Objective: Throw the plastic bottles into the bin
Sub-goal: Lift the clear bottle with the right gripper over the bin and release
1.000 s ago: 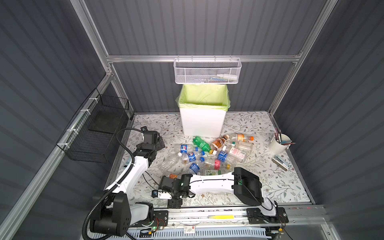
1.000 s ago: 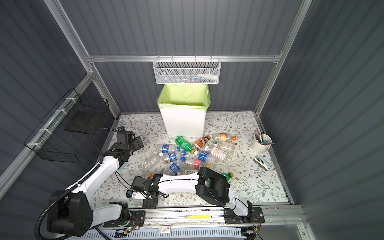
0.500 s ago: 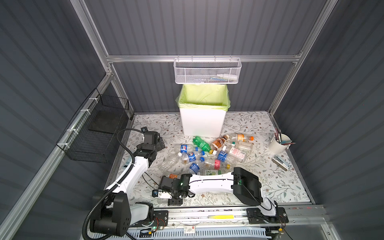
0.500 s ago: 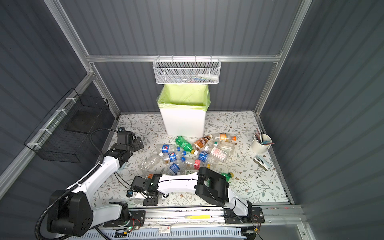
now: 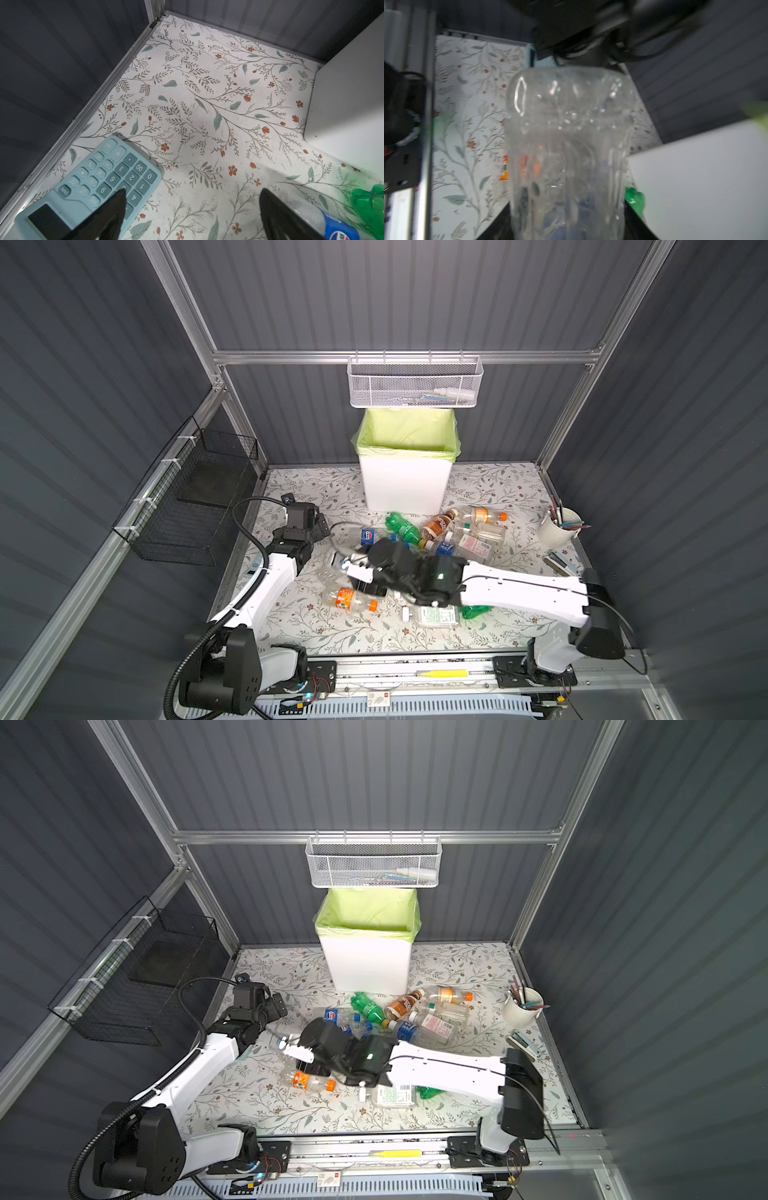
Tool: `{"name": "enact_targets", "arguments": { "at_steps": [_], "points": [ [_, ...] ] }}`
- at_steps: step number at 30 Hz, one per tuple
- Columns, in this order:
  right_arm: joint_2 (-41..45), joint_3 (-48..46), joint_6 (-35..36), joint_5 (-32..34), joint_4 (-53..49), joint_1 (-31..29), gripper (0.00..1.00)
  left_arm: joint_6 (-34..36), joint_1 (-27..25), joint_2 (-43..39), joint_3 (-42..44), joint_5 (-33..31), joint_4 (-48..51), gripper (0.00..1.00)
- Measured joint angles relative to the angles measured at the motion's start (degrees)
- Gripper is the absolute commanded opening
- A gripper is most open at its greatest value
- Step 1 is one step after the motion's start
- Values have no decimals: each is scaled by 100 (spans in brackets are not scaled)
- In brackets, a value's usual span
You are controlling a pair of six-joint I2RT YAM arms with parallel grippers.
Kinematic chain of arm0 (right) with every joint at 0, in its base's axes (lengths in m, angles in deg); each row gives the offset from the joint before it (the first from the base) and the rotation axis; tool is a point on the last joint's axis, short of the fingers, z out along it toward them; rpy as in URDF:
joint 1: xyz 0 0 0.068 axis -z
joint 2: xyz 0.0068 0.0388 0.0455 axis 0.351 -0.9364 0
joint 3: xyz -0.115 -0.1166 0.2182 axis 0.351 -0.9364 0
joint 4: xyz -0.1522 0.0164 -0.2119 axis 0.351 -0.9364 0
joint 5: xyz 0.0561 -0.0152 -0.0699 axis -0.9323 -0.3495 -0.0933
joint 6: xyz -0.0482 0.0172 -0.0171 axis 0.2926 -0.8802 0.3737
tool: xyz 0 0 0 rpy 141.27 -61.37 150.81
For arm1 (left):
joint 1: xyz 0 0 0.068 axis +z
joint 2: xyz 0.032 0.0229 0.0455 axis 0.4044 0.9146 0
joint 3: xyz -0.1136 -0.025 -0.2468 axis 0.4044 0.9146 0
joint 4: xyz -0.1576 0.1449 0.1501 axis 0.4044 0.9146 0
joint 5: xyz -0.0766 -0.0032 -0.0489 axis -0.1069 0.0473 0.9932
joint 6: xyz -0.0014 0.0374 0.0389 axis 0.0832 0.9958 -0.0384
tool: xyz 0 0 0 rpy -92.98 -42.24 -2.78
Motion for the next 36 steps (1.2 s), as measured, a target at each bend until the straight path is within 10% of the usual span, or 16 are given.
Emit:
{"name": "enact_targets", "arguments": {
  "at_steps": [12,22,27,29,36],
  "points": [
    [1320,1239,1419,44,1727,1840,55,33,0,2,70,197,-269,100],
    [-492,3257,-476,-1233,1355,3838,60,44,-70,39,116,520,-490,100],
    [-2691,5084,-1370,-1545,-221,4345,99,92,-369,44,116,463,-509,100],
    [-3086,5425,-1532,-1515,-730,4422,99,151,-522,44,116,372,-505,100],
    [-2079,5115,-1735,-1233,-883,4398,99,372,-997,35,116,-13,-501,100]
  ]
}}
